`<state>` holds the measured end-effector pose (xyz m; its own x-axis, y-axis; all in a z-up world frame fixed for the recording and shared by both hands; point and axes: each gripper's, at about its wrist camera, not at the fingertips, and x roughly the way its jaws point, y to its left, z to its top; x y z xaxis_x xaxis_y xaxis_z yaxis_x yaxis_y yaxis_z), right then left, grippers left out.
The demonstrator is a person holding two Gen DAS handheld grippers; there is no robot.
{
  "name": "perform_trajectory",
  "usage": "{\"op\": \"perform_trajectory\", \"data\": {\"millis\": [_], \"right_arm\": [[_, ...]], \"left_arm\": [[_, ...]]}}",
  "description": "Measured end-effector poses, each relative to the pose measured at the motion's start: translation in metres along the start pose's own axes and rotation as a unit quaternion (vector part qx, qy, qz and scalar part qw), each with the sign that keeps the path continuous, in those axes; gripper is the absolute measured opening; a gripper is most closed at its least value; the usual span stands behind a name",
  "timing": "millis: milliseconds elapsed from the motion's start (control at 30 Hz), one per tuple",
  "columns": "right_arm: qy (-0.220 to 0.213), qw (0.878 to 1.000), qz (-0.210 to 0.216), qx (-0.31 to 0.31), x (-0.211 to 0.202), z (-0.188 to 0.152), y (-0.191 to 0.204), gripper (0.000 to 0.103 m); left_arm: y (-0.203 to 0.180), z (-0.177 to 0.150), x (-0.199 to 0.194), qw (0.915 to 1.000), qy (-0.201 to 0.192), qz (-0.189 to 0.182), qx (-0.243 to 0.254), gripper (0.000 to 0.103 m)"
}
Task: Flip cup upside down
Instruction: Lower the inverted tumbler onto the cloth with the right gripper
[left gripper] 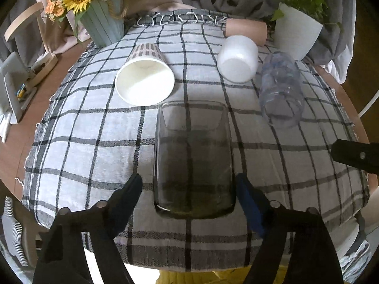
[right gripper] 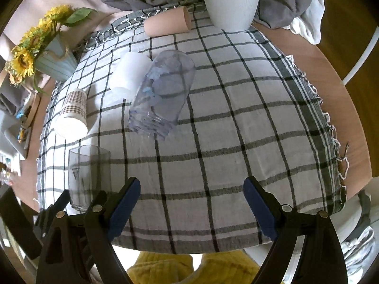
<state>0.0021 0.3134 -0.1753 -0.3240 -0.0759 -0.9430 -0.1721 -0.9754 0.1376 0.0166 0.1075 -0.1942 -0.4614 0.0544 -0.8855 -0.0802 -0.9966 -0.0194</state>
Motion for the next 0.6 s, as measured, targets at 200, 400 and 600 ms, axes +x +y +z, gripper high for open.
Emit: {"op": "perform_trajectory", "data": {"millis": [200,400,600], "right_arm": [[0.010,1.000,0.006,0.005,0.005,0.000,-0.003,0.089],[0.008,1.000,0.011,0.008,0.006,0.002,-0.004,0.089],[0.006,1.000,0.020,0.006,0.006,0.005,-0.001,0.089]], "left_arm": [[0.000,-0.002,0.001,0.9998,0.014,-0.015,-0.006,0.066],[0.002,-0.003,-0.012,0.9996,0.018,-0.019,-0.007,0.066],[0.005,0.006,-0.025,0.9995,0.014,-0.025,-0.014,0.066]]}}
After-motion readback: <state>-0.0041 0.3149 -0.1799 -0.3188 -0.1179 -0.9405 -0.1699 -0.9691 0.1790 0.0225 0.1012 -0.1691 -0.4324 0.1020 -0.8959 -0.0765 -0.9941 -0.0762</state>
